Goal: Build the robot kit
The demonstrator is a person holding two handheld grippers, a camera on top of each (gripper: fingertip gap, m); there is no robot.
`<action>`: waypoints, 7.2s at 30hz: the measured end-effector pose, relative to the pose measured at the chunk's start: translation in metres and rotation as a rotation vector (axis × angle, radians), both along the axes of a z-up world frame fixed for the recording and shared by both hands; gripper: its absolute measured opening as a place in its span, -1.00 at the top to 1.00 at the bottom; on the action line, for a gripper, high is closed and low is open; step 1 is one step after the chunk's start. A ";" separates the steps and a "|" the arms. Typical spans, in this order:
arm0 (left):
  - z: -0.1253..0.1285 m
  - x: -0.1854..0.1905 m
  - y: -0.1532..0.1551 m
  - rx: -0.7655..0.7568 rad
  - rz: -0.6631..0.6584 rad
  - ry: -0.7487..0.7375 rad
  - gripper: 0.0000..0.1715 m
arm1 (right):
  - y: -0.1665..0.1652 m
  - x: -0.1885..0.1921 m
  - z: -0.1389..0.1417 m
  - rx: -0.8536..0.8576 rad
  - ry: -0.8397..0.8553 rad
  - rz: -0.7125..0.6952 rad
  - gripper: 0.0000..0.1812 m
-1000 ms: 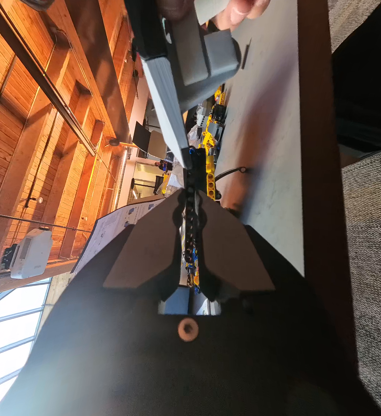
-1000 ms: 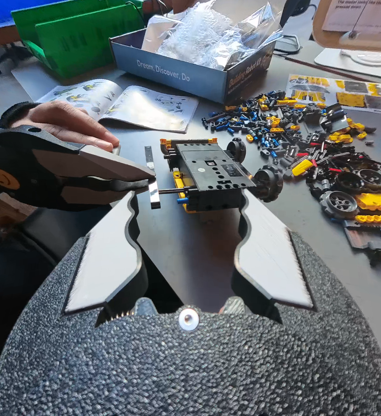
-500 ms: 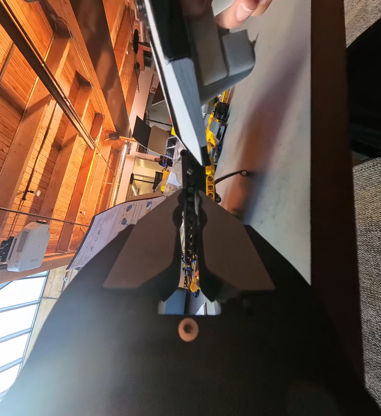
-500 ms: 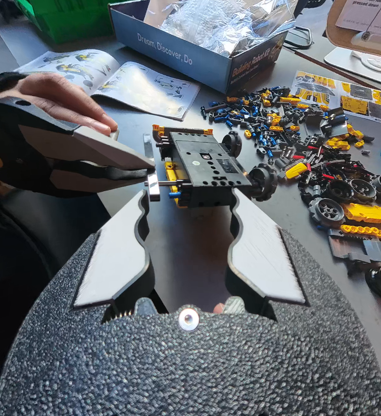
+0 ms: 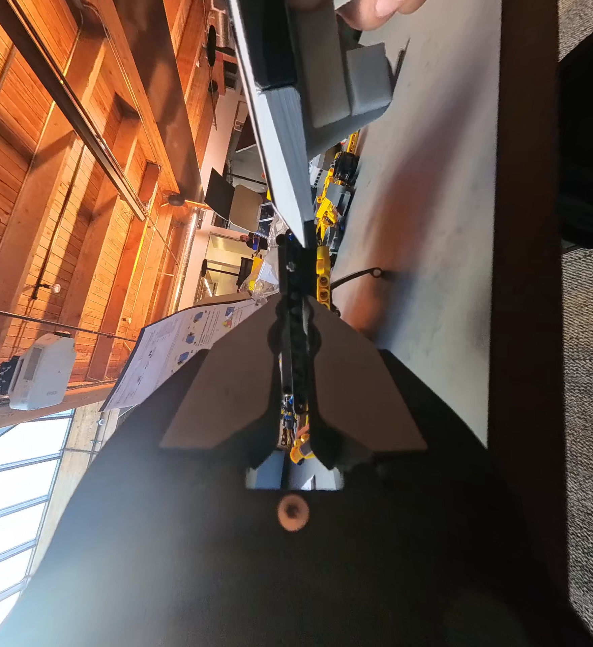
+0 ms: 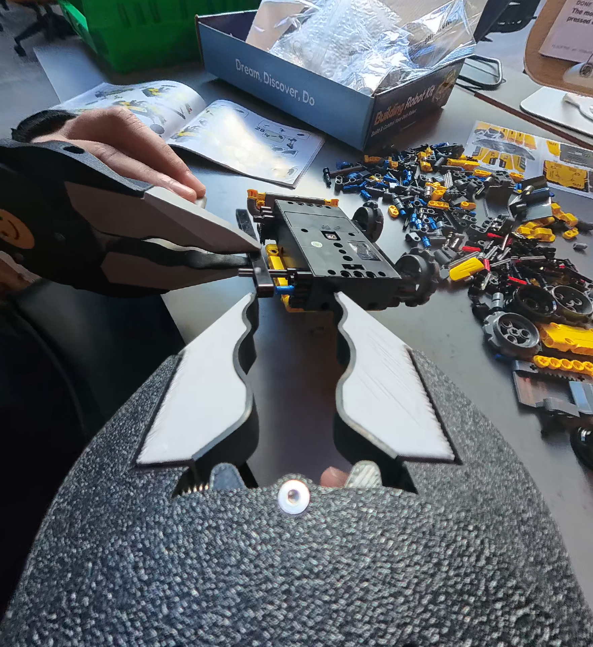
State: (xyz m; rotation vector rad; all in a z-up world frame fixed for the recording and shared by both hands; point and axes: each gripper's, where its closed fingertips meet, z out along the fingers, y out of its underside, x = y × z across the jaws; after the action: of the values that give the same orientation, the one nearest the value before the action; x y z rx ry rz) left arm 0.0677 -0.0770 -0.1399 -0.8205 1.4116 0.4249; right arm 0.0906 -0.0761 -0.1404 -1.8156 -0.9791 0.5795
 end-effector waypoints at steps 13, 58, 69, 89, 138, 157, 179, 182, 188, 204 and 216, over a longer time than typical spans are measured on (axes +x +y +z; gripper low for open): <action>0.000 0.003 0.005 0.016 -0.003 -0.009 0.91 | 0.001 0.011 0.004 0.106 -0.084 -0.021 0.31; -0.037 -0.078 0.011 -1.113 0.048 -0.195 0.62 | 0.025 0.180 -0.063 -0.324 -0.118 -0.236 0.96; -0.028 -0.078 -0.031 -1.032 0.032 -0.253 0.60 | -0.021 0.072 0.019 -0.149 -0.003 0.001 0.96; 0.010 -0.059 -0.087 -1.013 -0.316 -0.557 0.81 | -0.072 -0.091 0.009 0.379 -0.232 0.273 0.96; 0.003 -0.120 -0.033 -1.109 -0.174 -0.762 0.67 | -0.042 -0.152 -0.019 -0.014 0.152 0.257 0.96; -0.001 -0.118 -0.033 -1.102 -0.160 -0.746 0.74 | -0.044 -0.153 -0.018 -0.049 0.174 0.287 0.96; -0.001 -0.118 -0.034 -1.105 -0.167 -0.742 0.78 | -0.044 -0.154 -0.017 -0.042 0.175 0.287 0.96; -0.001 -0.118 -0.034 -1.105 -0.168 -0.741 0.79 | -0.044 -0.154 -0.017 -0.041 0.175 0.288 0.96; 0.000 -0.116 -0.034 -1.102 -0.176 -0.750 0.84 | -0.043 -0.153 -0.015 -0.046 0.189 0.288 0.96; 0.007 -0.113 -0.038 -1.145 -0.228 -0.779 0.68 | -0.039 -0.142 0.006 0.104 0.284 0.202 0.96; 0.039 -0.053 -0.084 -1.253 -0.461 -0.773 0.72 | -0.072 -0.102 0.062 0.023 0.647 0.151 0.95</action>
State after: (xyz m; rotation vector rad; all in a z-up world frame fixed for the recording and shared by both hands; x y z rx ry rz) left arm 0.0150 -0.1614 -0.1009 -1.3671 0.9508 -1.1576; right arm -0.0117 -0.1477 -0.0779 -1.3907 -0.6680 1.1535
